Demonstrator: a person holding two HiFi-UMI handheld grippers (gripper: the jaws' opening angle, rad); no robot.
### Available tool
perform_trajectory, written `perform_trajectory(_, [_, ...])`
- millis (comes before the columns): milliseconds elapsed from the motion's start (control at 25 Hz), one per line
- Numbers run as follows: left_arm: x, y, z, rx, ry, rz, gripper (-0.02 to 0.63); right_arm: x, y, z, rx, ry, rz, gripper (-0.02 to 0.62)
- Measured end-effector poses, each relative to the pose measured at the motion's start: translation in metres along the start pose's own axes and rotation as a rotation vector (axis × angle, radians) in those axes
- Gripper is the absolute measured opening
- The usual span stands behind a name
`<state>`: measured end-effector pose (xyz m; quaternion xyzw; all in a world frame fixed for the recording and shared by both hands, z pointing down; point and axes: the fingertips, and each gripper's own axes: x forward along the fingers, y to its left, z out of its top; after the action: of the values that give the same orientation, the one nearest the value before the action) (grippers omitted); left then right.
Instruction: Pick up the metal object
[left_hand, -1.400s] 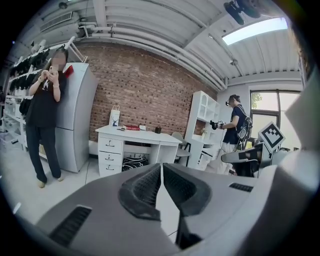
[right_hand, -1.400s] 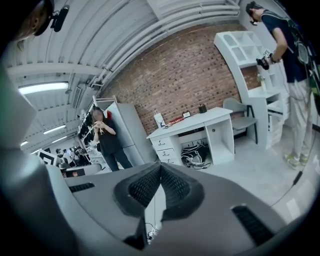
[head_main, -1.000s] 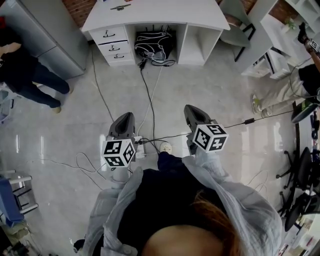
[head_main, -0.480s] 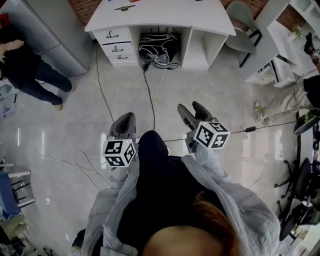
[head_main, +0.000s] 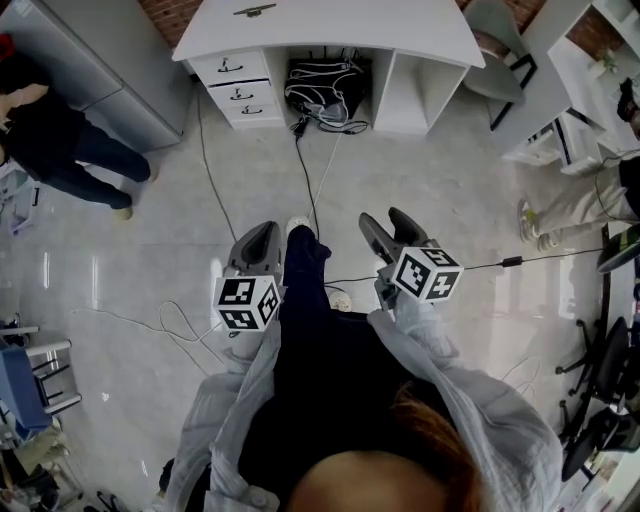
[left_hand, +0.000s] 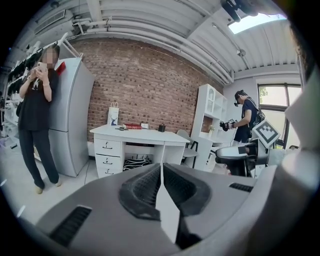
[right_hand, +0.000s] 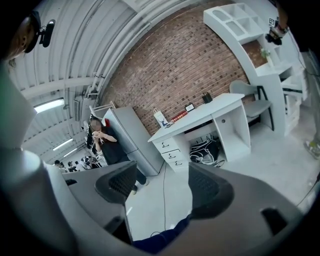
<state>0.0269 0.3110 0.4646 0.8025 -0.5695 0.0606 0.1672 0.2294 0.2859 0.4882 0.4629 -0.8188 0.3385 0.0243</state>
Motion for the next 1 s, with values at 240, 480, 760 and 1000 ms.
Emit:
perform_trajectory(240, [0.04,0.036,0.02,0.0,-0.008,0.002,0.031,0.049,-0.005,0.024,0.006,0.006,-0.01,0.333])
perform_trajectory(480, [0.087,0.087,0.057,-0.01,-0.035,0.015,0.031,0.118,0.003,0.063,0.001,0.01,0.005,0.342])
perform_trajectory(760, [0.138,0.152,0.092,-0.021,-0.048,0.028,0.031,0.195,0.014,0.107,-0.013,0.005,0.009,0.342])
perform_trajectory(1000, [0.17,0.196,0.12,-0.017,-0.064,0.019,0.031,0.246,0.024,0.135,-0.024,-0.005,0.007,0.342])
